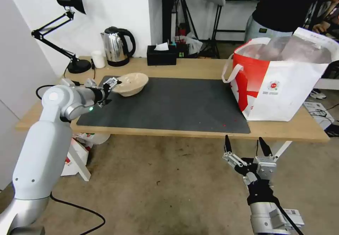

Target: Pick up the trash from the table and place it into the takeout bag.

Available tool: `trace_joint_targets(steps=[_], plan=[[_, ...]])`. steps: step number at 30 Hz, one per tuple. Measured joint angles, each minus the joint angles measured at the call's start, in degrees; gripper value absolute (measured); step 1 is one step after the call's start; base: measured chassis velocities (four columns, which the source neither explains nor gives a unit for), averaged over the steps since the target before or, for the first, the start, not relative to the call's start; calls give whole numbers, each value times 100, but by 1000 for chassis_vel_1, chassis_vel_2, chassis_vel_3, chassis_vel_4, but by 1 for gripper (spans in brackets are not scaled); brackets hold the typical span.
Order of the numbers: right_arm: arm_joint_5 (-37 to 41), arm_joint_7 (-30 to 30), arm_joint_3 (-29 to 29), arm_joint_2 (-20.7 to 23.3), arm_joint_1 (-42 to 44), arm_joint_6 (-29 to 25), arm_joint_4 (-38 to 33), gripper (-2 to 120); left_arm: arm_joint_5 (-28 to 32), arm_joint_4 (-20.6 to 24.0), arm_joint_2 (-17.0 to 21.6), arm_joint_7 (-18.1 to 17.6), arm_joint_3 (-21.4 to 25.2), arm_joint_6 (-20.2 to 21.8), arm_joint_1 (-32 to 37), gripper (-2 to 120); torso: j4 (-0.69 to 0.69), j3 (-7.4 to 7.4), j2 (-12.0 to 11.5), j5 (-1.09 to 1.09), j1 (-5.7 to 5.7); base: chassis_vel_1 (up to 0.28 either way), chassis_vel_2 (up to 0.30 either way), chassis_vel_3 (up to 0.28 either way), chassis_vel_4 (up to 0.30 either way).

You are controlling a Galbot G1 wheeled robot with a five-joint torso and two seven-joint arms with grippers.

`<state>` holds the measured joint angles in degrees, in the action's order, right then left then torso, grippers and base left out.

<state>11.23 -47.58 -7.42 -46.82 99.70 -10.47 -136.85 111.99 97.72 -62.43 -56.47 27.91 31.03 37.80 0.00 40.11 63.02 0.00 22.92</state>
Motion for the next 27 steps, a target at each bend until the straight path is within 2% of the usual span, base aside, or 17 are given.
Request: trace_joint_targets(steps=[13,17,22,26,27], plan=[[-1,0,0,0,0,0,0,100,-88,-303,-75,136,-99,-53,-241,100,0,0,0,1,0,0,0,0,0],[-1,0,0,0,0,0,0,100,-275,-592,-131,303,-205,-65,-405,100,0,0,0,0,0,0,0,0,0],[0,0,0,0,0,0,0,100,-375,-847,-199,348,-288,-52,-572,100,-1,0,0,0,0,0,0,0,0],[0,0,0,0,0,0,0,100,-585,-1316,-292,487,-405,-21,-792,100,0,0,0,0,0,0,0,0,0],[0,0,0,0,0,0,0,100,-585,-1316,-292,487,-405,-21,-792,100,0,0,0,0,0,0,0,0,0]])
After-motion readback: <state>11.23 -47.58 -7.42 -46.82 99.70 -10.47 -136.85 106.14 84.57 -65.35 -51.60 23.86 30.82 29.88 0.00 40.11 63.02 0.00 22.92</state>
